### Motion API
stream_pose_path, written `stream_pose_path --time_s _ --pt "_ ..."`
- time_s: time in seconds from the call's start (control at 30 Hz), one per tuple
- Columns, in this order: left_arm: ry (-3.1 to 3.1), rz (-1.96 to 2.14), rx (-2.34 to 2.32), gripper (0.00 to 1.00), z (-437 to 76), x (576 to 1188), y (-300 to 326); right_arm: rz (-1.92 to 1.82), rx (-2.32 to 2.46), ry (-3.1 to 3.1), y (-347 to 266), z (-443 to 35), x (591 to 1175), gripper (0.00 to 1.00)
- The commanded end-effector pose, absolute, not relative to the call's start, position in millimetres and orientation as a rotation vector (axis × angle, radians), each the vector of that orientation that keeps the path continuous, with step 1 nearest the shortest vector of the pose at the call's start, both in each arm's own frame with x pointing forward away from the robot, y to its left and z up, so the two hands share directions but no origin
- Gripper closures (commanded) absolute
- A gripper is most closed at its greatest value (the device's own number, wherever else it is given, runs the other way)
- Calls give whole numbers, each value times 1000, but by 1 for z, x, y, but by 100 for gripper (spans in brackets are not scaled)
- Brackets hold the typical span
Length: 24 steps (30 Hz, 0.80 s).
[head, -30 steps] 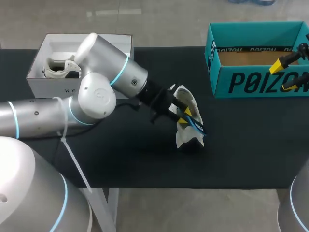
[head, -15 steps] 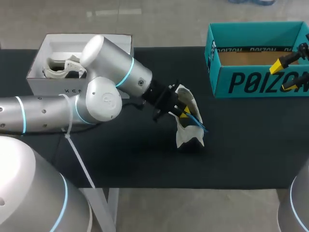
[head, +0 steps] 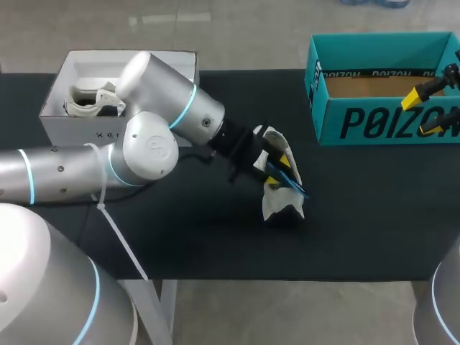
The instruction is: Take the shoe out of the shoebox, open the shoe tongue, remove and reinsert the insole, then place the shoe into the shoebox
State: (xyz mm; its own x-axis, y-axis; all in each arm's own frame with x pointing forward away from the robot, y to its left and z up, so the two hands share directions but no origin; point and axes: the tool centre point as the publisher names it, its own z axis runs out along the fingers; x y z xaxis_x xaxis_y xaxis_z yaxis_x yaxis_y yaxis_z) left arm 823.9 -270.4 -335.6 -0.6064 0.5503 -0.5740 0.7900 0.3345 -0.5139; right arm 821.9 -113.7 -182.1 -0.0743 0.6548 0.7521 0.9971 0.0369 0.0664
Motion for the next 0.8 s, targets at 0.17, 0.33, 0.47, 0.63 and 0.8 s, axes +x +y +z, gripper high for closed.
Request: stream_pose_path --time_s 0.17,0.33,0.47,0.63,0.8 --pt "2283 -1162 1213 53 -336 808 -269 -825 -1670 -1786 -114 -182 822 0" --pt "2275 -1178 1186 100 -338 808 -273 -825 -1670 -1786 -114 -182 822 0" --pt "2267 -1167 1191 100 -340 809 -274 -825 -1670 -1786 -114 -182 822 0" --pt "2242 -1094 1188 100 -349 818 -275 -825 -1670 -1786 -114 -182 822 0" --pt "2264 -1036 1138 100 -358 836 -275 -825 -1670 -1786 -114 -182 822 0"
